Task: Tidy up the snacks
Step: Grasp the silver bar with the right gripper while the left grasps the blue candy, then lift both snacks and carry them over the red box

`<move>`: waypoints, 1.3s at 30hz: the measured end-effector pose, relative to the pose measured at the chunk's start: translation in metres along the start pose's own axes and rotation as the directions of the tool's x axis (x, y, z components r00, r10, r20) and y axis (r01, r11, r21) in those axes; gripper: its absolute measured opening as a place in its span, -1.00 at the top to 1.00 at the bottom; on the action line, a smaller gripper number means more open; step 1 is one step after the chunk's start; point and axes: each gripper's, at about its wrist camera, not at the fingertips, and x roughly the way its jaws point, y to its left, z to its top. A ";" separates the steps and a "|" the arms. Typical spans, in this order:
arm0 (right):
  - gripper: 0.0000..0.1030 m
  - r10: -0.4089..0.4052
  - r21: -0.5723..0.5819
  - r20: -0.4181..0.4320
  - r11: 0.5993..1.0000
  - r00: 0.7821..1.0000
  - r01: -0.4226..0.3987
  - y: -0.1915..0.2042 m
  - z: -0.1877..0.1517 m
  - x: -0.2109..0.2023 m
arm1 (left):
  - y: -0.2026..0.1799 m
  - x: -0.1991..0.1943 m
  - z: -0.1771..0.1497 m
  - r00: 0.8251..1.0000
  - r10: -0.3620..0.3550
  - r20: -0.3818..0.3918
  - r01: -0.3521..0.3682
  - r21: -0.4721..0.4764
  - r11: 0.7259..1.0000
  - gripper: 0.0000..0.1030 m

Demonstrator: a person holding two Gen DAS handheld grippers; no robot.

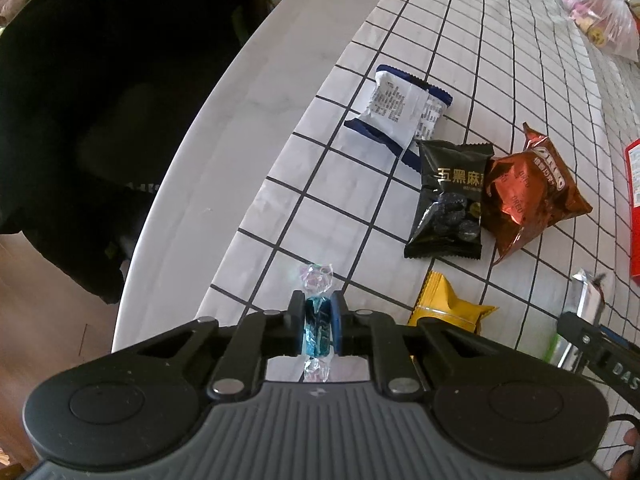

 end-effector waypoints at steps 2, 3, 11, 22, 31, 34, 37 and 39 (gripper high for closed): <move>0.19 0.004 0.022 0.011 1.000 1.000 -0.004 -0.011 -0.001 -0.006 | 0.000 -0.004 0.000 1.000 -0.007 0.008 0.007 -0.005 1.000 0.75; 0.20 0.006 0.037 0.016 0.999 1.000 -0.007 -0.017 -0.001 -0.008 | 0.001 -0.006 0.000 1.000 -0.016 0.011 0.016 -0.009 1.000 0.75; 0.20 0.011 0.101 0.077 0.995 0.997 -0.019 -0.055 -0.003 -0.033 | -0.010 -0.032 0.002 0.996 -0.065 0.063 0.063 0.029 0.998 0.75; 0.20 -0.023 0.120 0.170 0.993 0.985 0.002 -0.102 0.007 -0.071 | -0.055 -0.060 0.003 0.986 -0.118 0.117 0.101 0.138 0.985 0.75; 0.20 -0.022 0.104 0.231 0.995 0.973 -0.002 -0.138 0.030 -0.106 | -0.135 -0.090 0.006 0.968 -0.205 0.142 0.154 0.305 0.940 0.75; 0.20 -0.027 0.095 0.244 0.995 0.969 0.004 -0.153 0.041 -0.118 | -0.170 -0.102 0.005 0.959 -0.240 0.150 0.170 0.374 0.912 0.75; 0.20 -0.034 0.086 0.264 0.996 0.964 0.012 -0.170 0.055 -0.130 | -0.203 -0.113 0.003 0.949 -0.272 0.156 0.181 0.437 0.881 0.75; 0.20 -0.042 0.081 0.277 0.997 0.960 0.021 -0.183 0.063 -0.137 | -0.225 -0.121 0.003 0.943 -0.292 0.159 0.184 0.480 0.858 0.75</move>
